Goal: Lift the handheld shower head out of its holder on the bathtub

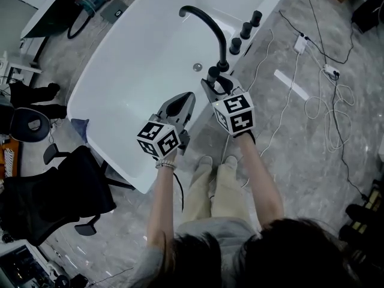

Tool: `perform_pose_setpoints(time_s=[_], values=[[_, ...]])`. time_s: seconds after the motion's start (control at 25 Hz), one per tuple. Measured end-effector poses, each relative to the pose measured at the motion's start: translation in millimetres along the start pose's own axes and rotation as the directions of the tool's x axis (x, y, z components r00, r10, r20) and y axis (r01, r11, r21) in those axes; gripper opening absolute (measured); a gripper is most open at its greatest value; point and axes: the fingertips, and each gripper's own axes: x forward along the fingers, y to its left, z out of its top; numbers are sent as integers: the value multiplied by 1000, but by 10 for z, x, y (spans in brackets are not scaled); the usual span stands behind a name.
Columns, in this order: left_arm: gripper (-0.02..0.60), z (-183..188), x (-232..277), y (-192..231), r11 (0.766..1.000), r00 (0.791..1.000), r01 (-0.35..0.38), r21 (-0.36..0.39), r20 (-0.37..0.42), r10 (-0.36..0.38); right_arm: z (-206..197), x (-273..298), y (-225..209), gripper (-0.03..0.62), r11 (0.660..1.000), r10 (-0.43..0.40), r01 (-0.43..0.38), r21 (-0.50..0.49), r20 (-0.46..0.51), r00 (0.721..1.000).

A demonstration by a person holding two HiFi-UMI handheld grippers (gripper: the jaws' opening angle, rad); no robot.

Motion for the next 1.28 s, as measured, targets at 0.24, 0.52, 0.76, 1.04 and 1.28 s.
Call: perform_pose_setpoints(time_s=[0.24, 0.52, 0.76, 1.04, 1.28], values=[[5, 272, -113, -212, 1000, 1000, 18, 13, 23, -19, 351, -265, 158, 138, 1000, 7, -6, -17, 33, 999], [5, 614, -368, -476, 998, 998, 30, 46, 55, -33, 767, -605, 460, 138, 998, 38, -34, -51, 73, 997], [5, 862, -575, -631, 996, 996, 35, 80, 80, -41, 1036, -805, 692, 138, 995, 65, -57, -79, 96, 993], [5, 1052, -827, -798, 992, 993, 42, 121, 102, -54, 1225, -987, 919, 138, 992, 83, -72, -101, 111, 990], [5, 1150, -1034, -966, 989, 991, 48, 142, 119, -65, 1356, -1161, 1078, 138, 991, 96, -82, -109, 131, 987]])
